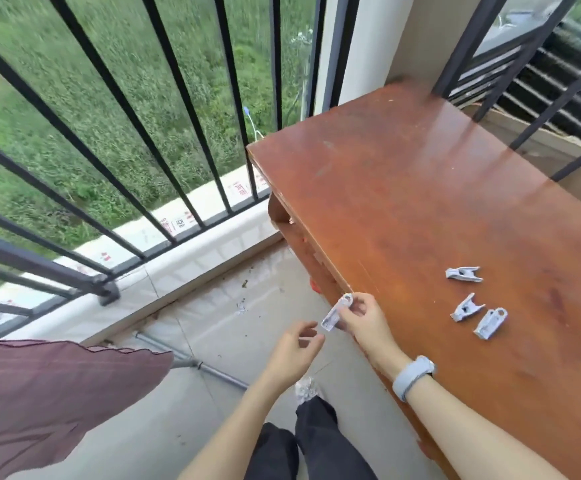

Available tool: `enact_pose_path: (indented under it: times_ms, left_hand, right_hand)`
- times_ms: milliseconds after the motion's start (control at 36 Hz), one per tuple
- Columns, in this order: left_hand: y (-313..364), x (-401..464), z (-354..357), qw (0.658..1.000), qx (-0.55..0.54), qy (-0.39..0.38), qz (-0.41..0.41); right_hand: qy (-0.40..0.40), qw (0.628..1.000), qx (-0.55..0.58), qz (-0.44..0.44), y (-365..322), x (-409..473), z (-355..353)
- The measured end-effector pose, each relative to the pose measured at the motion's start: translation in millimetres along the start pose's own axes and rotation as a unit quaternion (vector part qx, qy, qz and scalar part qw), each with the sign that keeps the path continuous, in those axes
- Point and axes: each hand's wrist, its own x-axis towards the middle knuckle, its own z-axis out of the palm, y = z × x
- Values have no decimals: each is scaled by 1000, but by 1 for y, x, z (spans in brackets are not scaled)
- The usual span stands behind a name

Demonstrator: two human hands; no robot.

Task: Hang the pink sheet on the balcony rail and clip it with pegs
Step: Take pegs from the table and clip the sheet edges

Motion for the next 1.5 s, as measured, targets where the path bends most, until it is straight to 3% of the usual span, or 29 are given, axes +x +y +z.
enact_pose_path:
  times_ms: [83, 194, 306, 444, 500, 556, 611, 694, 806, 889, 1167, 1278, 1417, 1500]
  left_hand:
    - [1, -22, -26, 991, -120, 64, 12]
    - [-5, -52, -74, 957, -214, 196, 24]
    - [-17, -84, -123, 932, -247, 264, 16]
    - [-39, -125, -170, 921, -259, 290, 32]
    - [-42, -142, -184, 902, -257, 346, 38]
    - [-44, -157, -199, 862, -257, 435, 40]
    - [-43, -171, -213, 816, -255, 518, 42]
    - [-36, -183, -228, 776, -175, 603, 58]
    - [-11, -187, -248, 664, -46, 744, 58]
    - [28, -180, -260, 576, -16, 816, 36]
    - [99, -147, -307, 363, 31, 931, 15]
    - [87, -154, -302, 363, 49, 930, 17]
    - [78, -168, -292, 413, 95, 906, -19]
    - [67, -177, -282, 420, 116, 898, -54]
  right_hand:
    - [-87, 994, 65, -14, -21, -17, 36]
    - [-151, 986, 6, -73, -45, -37, 78]
    - [-234, 961, -97, -112, -59, -54, 124]
    - [-306, 945, -34, -108, -78, -73, 187]
    - [-344, 928, -45, -133, -87, -82, 209]
    - [-385, 899, -105, -183, -95, -88, 229]
    - [-437, 845, -198, -237, -100, -92, 246]
    - [-478, 783, -264, -298, -107, -91, 267]
    - [-467, 814, -158, -309, -137, -82, 286]
    - [-463, 829, -95, -300, -167, -72, 299]
    - [-532, 796, -53, -284, -231, -43, 327]
    - [-594, 765, -38, -246, -258, -59, 345]
    - [-667, 717, 1, -201, -280, -95, 378]
    - [-702, 693, -19, -164, -281, -108, 392]
